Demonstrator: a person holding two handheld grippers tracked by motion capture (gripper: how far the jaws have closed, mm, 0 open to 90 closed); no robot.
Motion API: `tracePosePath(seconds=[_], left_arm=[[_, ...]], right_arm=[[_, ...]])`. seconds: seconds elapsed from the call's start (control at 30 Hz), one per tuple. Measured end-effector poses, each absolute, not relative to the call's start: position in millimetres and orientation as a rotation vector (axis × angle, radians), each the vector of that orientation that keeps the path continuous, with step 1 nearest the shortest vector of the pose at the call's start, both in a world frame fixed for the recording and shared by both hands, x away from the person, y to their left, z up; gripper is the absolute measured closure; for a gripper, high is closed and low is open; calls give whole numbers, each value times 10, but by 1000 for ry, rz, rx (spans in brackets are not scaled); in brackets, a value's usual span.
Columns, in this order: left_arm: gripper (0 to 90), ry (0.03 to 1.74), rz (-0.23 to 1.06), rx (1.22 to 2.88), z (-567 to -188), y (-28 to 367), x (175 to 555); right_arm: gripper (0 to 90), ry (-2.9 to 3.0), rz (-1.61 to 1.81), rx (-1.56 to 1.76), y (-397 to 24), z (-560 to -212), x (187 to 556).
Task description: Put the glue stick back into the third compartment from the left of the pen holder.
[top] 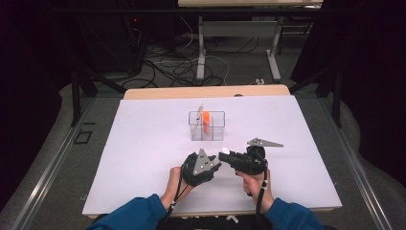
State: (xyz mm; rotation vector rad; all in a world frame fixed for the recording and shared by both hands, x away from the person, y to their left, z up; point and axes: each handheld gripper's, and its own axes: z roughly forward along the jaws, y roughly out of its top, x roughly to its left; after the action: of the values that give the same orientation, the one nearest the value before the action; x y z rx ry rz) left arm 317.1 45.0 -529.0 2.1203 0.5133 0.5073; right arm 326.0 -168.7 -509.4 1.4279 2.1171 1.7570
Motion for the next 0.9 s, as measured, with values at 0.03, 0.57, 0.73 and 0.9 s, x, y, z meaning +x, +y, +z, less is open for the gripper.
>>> tracePosePath(seconds=[0.03, 0.57, 0.73, 0.9], left_arm=[[473, 531, 510, 2117, -5289, 463, 3185], [139, 693, 434, 2197, -5202, 960, 3188], [119, 713, 443, 2195, -5190, 1077, 3134], [105, 720, 431, 2211, -5184, 1144, 3099]], right_arm=[[670, 2114, 1750, 1406, -1683, -5067, 3263], [670, 1964, 1534, 1165, -1712, -4713, 3519], [670, 1877, 1528, 1156, -1694, -4593, 3724], [669, 1846, 1502, 1148, -1614, -4540, 3925]])
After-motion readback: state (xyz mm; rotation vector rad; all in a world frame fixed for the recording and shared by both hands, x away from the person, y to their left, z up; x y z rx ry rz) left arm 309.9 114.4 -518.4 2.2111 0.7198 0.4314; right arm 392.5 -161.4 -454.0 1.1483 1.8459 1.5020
